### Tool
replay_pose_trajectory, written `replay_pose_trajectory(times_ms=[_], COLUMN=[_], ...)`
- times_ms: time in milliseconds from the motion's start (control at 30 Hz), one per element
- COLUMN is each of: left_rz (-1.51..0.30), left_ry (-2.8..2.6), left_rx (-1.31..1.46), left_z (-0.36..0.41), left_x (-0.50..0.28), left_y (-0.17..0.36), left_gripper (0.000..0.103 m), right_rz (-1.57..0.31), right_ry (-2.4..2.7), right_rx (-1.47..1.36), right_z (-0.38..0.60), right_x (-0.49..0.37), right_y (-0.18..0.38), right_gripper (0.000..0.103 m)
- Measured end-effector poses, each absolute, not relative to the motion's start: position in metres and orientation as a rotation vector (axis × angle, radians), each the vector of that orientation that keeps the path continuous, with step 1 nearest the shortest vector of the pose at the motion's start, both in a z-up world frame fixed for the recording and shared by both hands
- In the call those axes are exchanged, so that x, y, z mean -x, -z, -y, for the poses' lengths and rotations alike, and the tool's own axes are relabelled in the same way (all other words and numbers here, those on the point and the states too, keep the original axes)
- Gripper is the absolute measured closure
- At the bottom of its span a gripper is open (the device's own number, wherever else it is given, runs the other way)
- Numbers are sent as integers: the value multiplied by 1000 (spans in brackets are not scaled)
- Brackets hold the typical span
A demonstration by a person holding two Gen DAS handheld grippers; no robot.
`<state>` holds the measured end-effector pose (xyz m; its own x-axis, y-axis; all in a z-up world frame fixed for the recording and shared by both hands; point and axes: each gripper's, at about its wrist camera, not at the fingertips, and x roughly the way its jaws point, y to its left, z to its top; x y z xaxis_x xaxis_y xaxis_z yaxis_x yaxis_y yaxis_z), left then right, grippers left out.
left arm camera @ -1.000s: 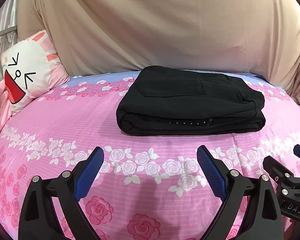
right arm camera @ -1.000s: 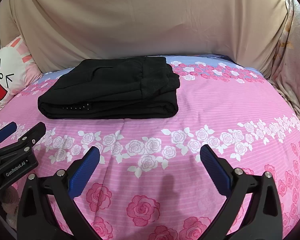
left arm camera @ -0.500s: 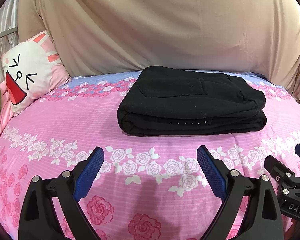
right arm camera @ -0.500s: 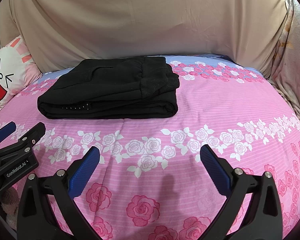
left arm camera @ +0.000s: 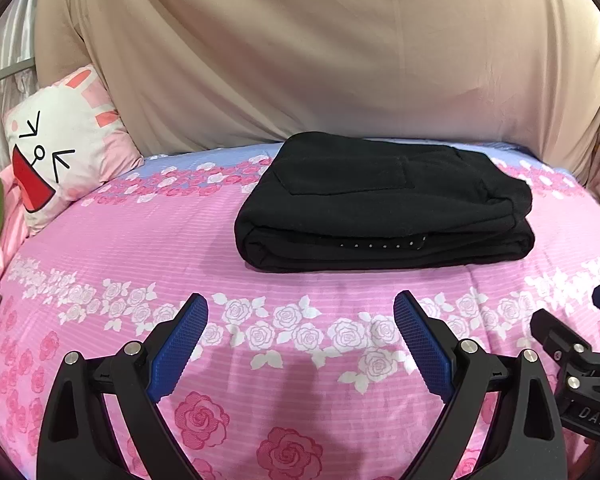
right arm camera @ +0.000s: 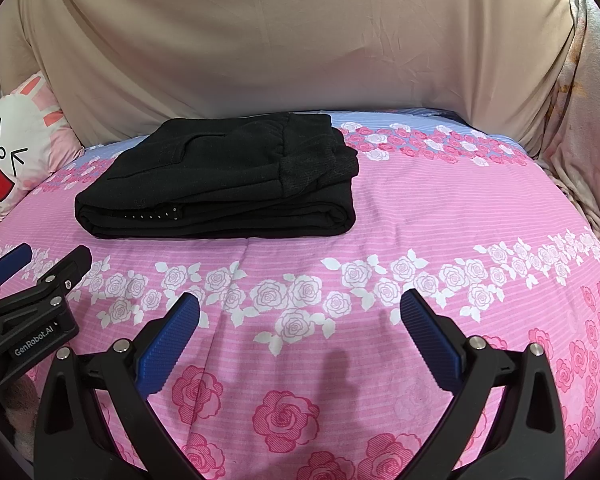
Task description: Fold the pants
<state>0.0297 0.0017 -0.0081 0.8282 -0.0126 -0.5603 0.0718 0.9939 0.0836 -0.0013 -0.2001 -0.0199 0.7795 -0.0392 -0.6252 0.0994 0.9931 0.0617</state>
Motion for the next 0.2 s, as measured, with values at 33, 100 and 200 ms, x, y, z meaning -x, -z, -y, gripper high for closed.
replay_pose_trajectory(times_ms=[33,100,200], left_rz=[-601,-602,-605], left_ry=[39,41,42], left_rx=[-109,-107,-111], left_z=[-1,-1,-1], left_x=[-31,-31,-32], left_y=[9,9,10], left_gripper=[12,12,12], right_rz=[-672,-673,-673], right_ry=[75,74,73], right_rx=[-93,-93,-92], right_z=[200,201,201], right_x=[1,1,1], right_y=[20,20,20], right_gripper=[5,5,5])
